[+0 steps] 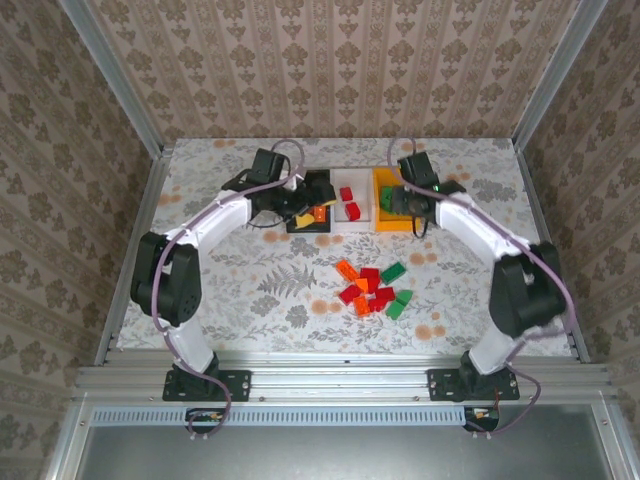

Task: Sort the legos into containers by color

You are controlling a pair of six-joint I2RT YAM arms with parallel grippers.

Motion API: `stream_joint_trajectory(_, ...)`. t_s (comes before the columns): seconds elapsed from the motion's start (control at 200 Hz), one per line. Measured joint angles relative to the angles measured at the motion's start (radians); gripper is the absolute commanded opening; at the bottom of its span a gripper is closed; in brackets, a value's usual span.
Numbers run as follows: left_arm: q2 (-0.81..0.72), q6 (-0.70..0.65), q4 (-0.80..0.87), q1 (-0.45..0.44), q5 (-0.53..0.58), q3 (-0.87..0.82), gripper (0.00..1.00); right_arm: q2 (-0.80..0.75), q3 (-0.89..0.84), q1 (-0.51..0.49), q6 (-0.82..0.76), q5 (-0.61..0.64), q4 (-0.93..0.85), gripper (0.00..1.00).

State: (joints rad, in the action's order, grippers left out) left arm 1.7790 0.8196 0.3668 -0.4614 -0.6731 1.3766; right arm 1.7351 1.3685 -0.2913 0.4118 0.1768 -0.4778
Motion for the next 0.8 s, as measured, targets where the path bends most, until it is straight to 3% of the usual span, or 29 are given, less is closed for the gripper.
stream_joint_trajectory(0.14,0.0,0.0,0.0,0.004,0.003,0.0,0.97,0.209,0.219,0.032,-0.031,-0.013,-0.025,0.38)
stream_joint_trajectory(0.295,0.0,0.0,0.0,0.002,0.003,0.0,0.97,0.319,0.357,0.038,-0.05,-0.031,-0.089,0.43)
stream_joint_trajectory(0.44,0.0,0.0,0.0,0.002,0.002,0.0,0.97,0.367,0.45,0.04,-0.068,-0.038,-0.13,0.58)
stream_joint_trajectory(0.665,0.0,0.0,-0.001,0.002,-0.005,0.0,0.97,0.348,0.445,0.042,-0.073,-0.047,-0.151,0.61)
stream_joint_trajectory(0.8,0.0,0.0,-0.001,0.002,-0.009,0.0,0.97,0.193,0.278,0.029,-0.072,-0.048,-0.126,0.6)
